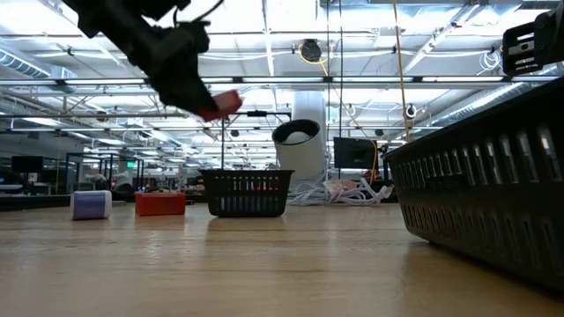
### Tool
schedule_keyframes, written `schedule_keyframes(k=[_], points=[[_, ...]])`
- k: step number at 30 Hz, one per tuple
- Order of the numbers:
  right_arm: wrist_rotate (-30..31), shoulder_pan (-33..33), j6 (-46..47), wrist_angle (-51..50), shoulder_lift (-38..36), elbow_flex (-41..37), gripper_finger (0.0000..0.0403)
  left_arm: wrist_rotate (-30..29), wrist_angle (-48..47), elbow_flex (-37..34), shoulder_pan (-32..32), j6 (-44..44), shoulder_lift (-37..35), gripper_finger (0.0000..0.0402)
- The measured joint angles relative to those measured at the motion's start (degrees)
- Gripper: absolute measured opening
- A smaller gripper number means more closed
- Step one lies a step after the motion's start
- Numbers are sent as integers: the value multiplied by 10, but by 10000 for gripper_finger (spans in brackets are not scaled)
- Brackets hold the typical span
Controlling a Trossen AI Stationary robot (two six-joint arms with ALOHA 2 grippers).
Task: Pick & Place Office items
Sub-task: Put the red charger into the top black basket
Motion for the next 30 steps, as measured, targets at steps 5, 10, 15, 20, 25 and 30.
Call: schedule_keyframes(k=[5, 10, 15, 20, 25, 30], points=[[0, 0, 0, 0, 0, 0, 228, -5, 60, 0, -50, -6, 15, 215], [0, 0, 0, 0, 0, 0, 231, -6, 126, 1, -85, -42, 57, 215], [0, 0, 0, 0, 0, 0, 227, -19, 138, 3, -103, -69, 117, 215], [0, 0, 0, 0, 0, 0, 229, -20, 132, 6, -100, -77, 165, 215], [0, 0, 0, 0, 0, 0, 232, -21, 137, 6, -92, -78, 194, 215], [0, 0, 0, 0, 0, 0, 231, -21, 139, 6, -87, -79, 214, 215]])
